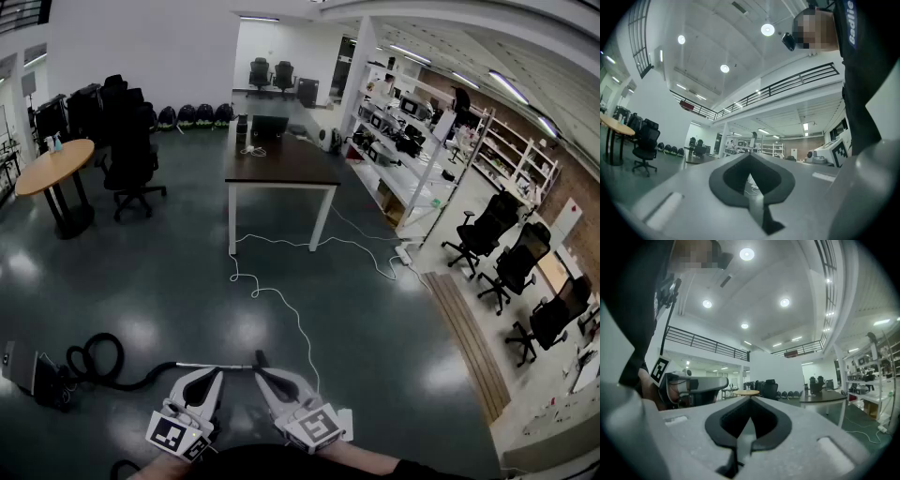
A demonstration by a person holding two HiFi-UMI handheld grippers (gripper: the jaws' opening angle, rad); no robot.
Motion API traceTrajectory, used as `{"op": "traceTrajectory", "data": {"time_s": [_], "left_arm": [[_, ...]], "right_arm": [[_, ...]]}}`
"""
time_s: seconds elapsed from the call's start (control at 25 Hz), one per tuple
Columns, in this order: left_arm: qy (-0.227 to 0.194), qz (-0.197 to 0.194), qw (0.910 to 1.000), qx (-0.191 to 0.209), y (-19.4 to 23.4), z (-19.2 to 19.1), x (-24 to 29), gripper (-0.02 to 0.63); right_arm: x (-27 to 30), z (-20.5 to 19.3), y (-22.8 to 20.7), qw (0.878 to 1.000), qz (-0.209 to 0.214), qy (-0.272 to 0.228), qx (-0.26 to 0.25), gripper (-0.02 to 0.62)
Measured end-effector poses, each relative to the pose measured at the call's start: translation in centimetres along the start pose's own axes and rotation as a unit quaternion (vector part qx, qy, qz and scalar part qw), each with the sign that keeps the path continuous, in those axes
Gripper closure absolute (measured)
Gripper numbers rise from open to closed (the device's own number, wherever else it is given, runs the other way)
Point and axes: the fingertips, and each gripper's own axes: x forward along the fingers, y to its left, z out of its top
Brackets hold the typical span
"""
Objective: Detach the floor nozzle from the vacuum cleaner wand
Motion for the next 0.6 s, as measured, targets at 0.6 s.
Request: {"op": "traceTrajectory", "data": {"time_s": [0.6], "left_arm": [[0.006,-0.01,0.9999,0.002,-1.4,-0.5,-0.6,0.606]], "right_arm": [[-0.9,0.0,0.8,1.0,0.012,-0.006,0.003,0.595]]}}
